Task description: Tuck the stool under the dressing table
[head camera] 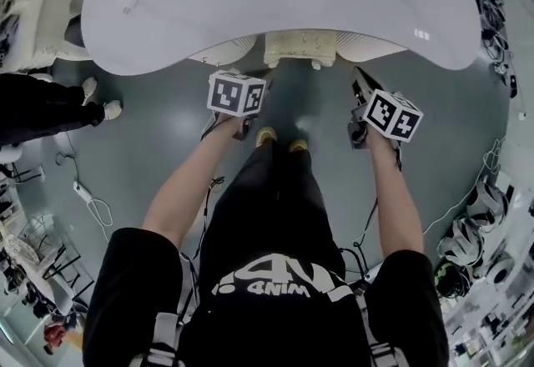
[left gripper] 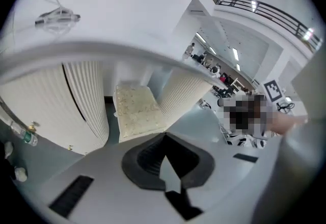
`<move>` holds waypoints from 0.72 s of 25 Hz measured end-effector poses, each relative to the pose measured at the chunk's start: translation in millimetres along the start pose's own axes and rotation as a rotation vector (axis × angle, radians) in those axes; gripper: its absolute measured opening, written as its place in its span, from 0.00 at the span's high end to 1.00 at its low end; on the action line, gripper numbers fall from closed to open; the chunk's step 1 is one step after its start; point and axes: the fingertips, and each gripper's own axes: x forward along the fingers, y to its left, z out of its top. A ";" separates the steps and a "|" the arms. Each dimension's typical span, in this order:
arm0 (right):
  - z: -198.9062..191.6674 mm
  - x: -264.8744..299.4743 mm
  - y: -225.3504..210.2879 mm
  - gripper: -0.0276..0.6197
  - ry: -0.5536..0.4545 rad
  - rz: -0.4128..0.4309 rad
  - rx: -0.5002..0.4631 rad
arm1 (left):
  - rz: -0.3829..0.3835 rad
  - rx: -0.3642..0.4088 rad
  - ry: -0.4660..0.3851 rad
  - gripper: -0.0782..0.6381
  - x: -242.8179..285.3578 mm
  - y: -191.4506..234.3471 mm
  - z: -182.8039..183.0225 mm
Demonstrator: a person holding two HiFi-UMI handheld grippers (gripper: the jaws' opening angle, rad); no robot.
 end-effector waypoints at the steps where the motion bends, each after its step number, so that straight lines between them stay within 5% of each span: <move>1: 4.6 -20.4 9.7 0.92 0.005 0.001 -0.005 | 0.003 0.011 -0.002 0.88 -22.7 -9.0 5.0; 9: 41.8 -153.3 95.8 0.92 -0.038 0.061 -0.038 | -0.035 0.085 -0.081 0.88 -167.5 -70.4 54.5; 18: 54.4 -221.3 148.3 0.92 -0.109 0.106 -0.056 | -0.113 0.168 -0.124 0.88 -210.4 -144.6 72.7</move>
